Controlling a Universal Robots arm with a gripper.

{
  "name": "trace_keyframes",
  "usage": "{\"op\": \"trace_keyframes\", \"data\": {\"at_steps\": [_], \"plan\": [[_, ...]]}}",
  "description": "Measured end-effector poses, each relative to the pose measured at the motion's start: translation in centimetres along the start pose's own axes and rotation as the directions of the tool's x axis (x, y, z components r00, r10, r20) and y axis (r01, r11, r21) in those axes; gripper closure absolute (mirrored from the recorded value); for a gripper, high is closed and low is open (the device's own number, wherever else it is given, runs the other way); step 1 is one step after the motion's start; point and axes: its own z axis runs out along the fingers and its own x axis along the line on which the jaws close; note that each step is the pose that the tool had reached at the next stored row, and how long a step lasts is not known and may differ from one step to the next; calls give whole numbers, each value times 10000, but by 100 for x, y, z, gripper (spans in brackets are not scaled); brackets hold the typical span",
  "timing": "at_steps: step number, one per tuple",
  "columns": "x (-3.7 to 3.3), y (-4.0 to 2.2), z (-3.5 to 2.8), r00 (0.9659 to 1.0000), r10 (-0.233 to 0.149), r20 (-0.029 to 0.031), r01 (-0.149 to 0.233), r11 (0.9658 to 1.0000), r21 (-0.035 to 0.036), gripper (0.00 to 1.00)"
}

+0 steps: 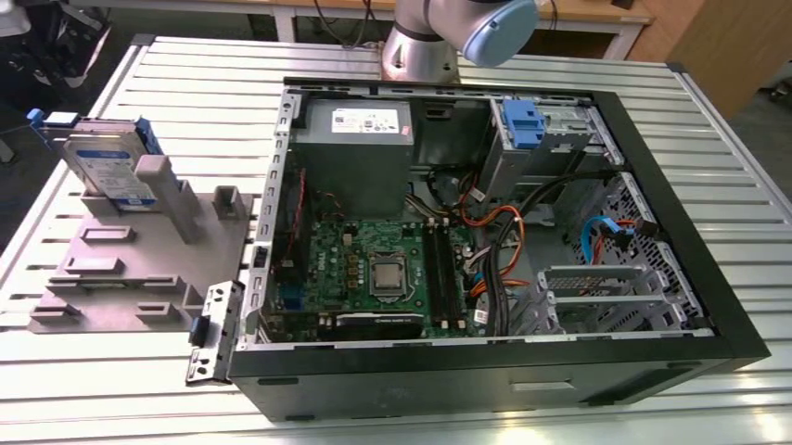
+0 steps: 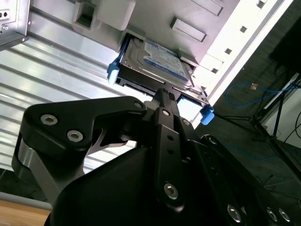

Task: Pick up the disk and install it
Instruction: 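Reach for the disk, then pick up the disk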

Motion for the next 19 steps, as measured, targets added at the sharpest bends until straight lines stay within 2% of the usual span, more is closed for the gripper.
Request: {"op": "trace_keyframes", "data": {"at_steps": [2, 8, 19], "plan": [[1, 0, 8, 10000, 0, 4, 0, 10000, -2, 89], [2, -4, 96, 10000, 0, 8, 0, 10000, -1, 89], [2, -5, 109, 10000, 0, 7, 0, 10000, -1, 89]]}}
